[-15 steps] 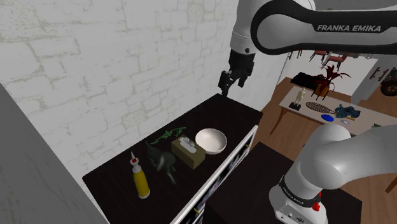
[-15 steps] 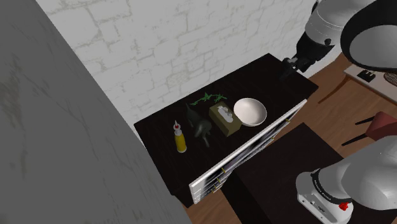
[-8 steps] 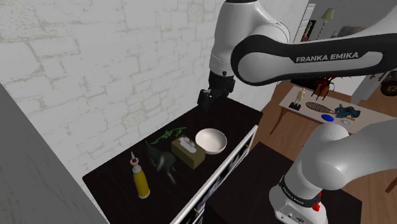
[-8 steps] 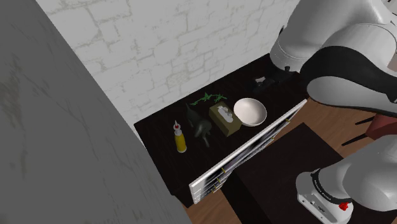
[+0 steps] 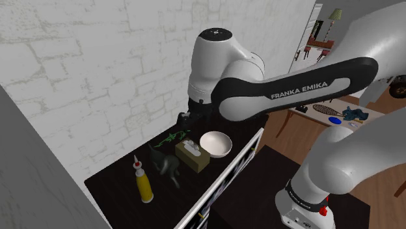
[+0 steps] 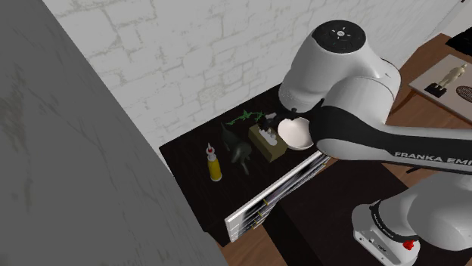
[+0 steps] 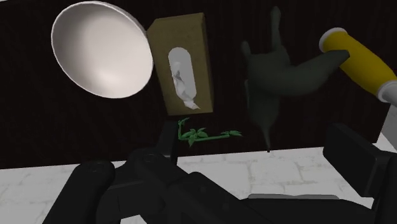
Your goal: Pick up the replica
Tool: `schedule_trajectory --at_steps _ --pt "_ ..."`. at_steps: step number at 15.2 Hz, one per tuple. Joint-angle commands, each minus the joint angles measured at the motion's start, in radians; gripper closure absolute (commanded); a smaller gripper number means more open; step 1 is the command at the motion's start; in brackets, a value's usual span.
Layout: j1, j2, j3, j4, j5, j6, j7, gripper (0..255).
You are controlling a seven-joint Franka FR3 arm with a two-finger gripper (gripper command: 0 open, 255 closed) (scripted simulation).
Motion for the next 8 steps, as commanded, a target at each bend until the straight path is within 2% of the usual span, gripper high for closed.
schedule_trajectory --at_steps 1,5,8 --pt "-0.009 0.051 0.045 0.010 -0.016 0.057 0.055 0" --pt "-0.052 0.183 0.152 0.058 -0.095 0.160 0.193 0" --pt "-0.097 0.298 0.238 0.112 -0.206 0.219 0.326 0"
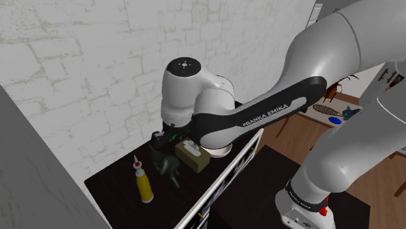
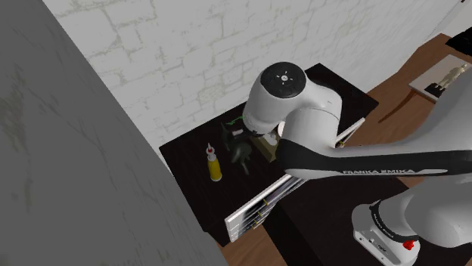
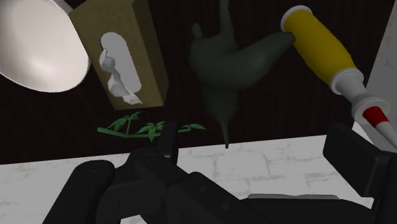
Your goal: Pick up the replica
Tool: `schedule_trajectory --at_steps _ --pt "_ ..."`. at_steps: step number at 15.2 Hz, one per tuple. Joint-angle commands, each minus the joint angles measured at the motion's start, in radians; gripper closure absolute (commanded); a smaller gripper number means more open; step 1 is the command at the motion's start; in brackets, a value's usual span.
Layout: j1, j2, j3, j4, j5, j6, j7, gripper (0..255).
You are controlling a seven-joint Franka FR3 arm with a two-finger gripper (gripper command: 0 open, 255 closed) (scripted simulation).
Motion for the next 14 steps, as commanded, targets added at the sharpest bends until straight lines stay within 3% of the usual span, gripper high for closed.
schedule_trajectory --at_steps 1,5,7,10,14 --pt "-0.030 0.081 0.057 0.041 -0.090 0.033 0.101 0" --pt "-0.054 0.277 0.132 0.151 -0.347 0.047 0.339 0" --pt "-0.024 0.380 0.132 0.218 -0.480 0.030 0.453 0" --pt "0.061 0.521 0.091 0.326 -0.638 -0.004 0.583 0" --pt "0.090 0.561 0.063 0.332 -0.691 0.011 0.627 0"
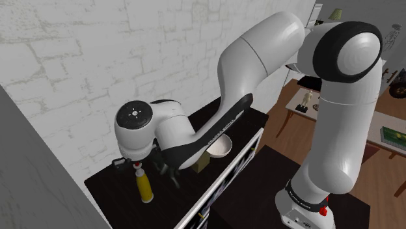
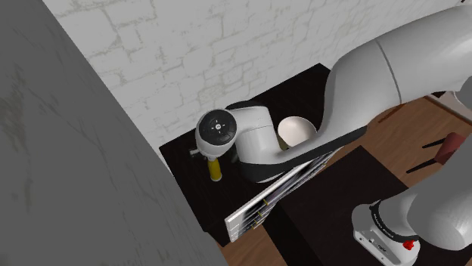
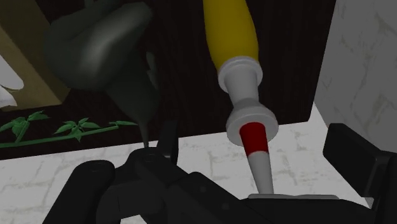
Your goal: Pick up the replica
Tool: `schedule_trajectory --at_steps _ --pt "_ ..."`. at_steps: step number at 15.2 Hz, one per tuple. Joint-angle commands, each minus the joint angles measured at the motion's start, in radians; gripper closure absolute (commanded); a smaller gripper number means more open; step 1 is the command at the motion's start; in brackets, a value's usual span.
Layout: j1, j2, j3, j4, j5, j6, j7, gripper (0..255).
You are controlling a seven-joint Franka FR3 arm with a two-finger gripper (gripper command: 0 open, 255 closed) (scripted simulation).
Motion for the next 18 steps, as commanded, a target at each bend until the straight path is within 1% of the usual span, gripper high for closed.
schedule_trajectory --at_steps 1,4,6,7,16,18 --pt "0.012 0.021 -0.014 -0.002 -0.032 0.012 0.028 0" --pt "0.032 0.057 -0.038 -0.004 -0.084 0.031 0.070 0" --pt "0.032 0.057 -0.038 -0.004 -0.084 0.031 0.070 0" --pt "0.033 0.056 -0.037 -0.004 -0.083 0.030 0.071 255" --pt "0.032 0.057 -0.038 -0.004 -0.084 0.031 0.070 255" --pt "0.021 0.037 -0.024 -0.003 -0.055 0.020 0.047 255"
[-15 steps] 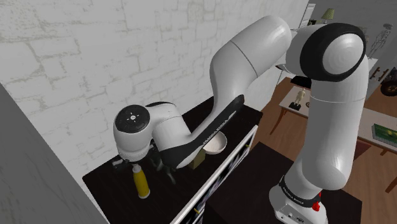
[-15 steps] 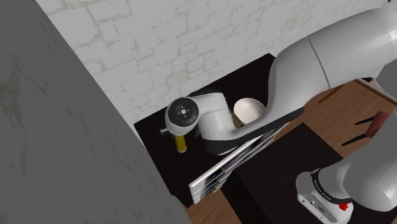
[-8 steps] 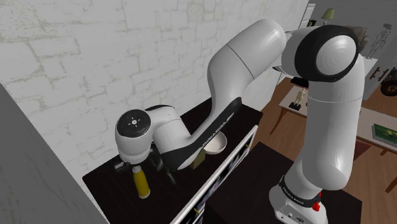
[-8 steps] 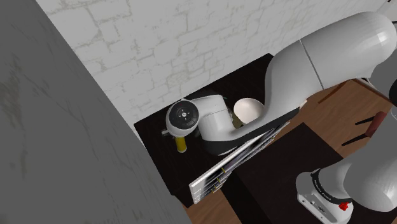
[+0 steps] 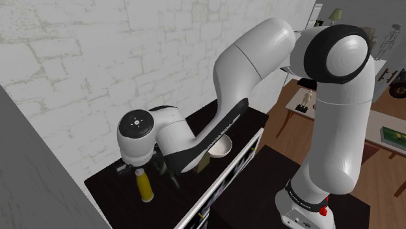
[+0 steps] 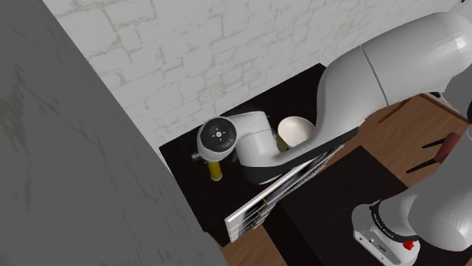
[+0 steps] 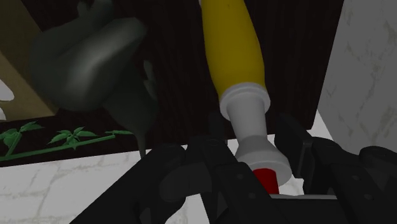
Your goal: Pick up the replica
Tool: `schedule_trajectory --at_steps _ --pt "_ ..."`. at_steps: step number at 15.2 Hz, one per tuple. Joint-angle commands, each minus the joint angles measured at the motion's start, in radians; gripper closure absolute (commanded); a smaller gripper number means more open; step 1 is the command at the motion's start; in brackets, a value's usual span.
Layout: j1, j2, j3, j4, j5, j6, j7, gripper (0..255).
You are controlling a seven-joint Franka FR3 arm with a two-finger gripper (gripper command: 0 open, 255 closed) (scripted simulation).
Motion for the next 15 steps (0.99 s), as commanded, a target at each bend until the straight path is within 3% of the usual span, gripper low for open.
schedule_trajectory --at_steps 1,13,15 --pt "-0.010 -0.016 0.011 0.001 0.024 -0.008 -0.021 255" --pt "-0.066 -0.128 0.080 0.029 0.191 -0.083 -0.162 255" --pt "-0.067 -0.130 0.081 0.029 0.193 -0.084 -0.163 255"
